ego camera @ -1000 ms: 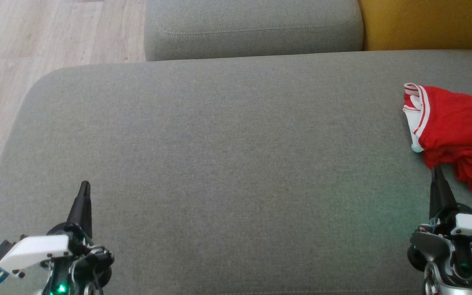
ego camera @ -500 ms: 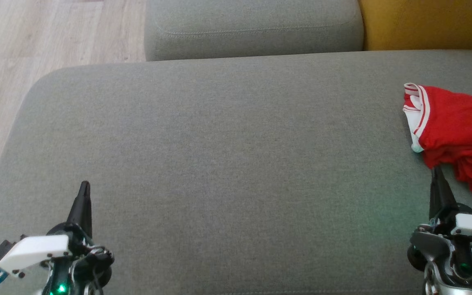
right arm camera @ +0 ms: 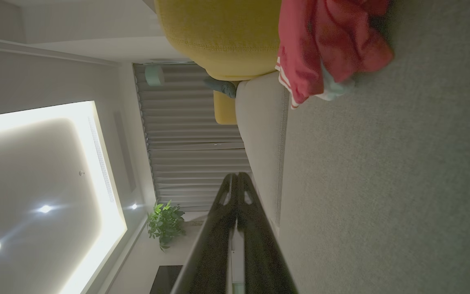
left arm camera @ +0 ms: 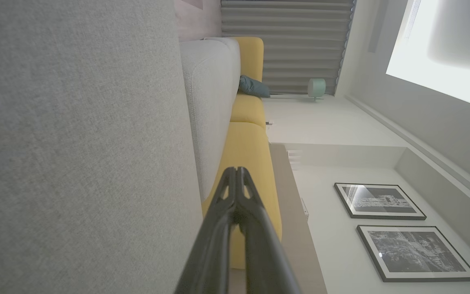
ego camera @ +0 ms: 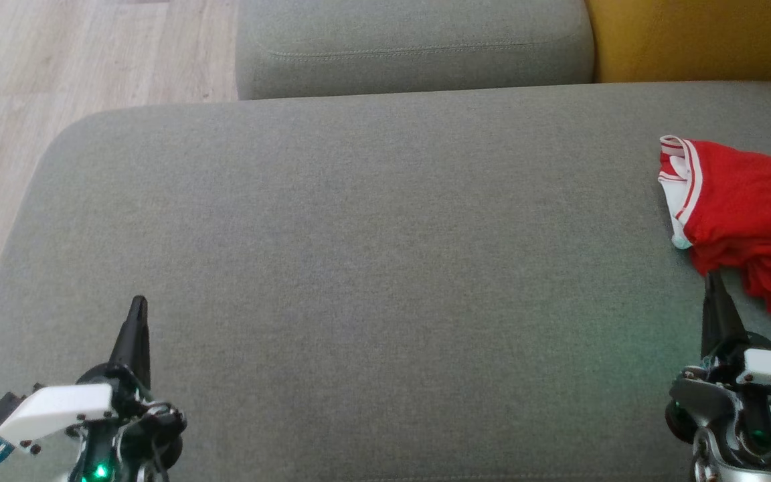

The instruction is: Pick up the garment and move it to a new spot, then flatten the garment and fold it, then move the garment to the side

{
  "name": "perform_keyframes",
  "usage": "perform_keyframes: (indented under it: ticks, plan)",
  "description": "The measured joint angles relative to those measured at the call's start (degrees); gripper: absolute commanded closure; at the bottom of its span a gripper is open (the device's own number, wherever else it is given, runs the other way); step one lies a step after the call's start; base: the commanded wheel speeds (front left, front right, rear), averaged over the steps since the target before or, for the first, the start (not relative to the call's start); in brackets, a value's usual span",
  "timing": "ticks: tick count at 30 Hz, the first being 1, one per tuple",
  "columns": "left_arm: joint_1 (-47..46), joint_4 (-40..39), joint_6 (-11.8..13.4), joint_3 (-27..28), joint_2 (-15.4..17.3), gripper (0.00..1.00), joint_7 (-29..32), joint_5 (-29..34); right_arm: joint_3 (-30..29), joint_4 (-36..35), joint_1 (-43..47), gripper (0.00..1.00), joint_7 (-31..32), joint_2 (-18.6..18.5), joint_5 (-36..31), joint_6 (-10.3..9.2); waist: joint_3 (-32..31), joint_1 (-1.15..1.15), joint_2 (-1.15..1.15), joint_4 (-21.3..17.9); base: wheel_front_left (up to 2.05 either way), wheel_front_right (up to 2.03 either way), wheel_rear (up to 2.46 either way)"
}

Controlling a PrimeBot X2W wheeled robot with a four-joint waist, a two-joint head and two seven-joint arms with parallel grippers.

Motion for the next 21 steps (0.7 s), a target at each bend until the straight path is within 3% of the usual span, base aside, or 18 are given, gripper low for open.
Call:
perform_keyframes:
  ticks: [21]
  plan:
    - [0.0, 0.0, 0.0, 0.0, 0.0, 1.00, 0.0, 0.0, 0.0, 0.0, 0.0, 1.00, 0.0, 0.0, 0.0, 0.00, 0.0, 0.00, 0.00, 0.0, 0.00, 0.00, 0.00]
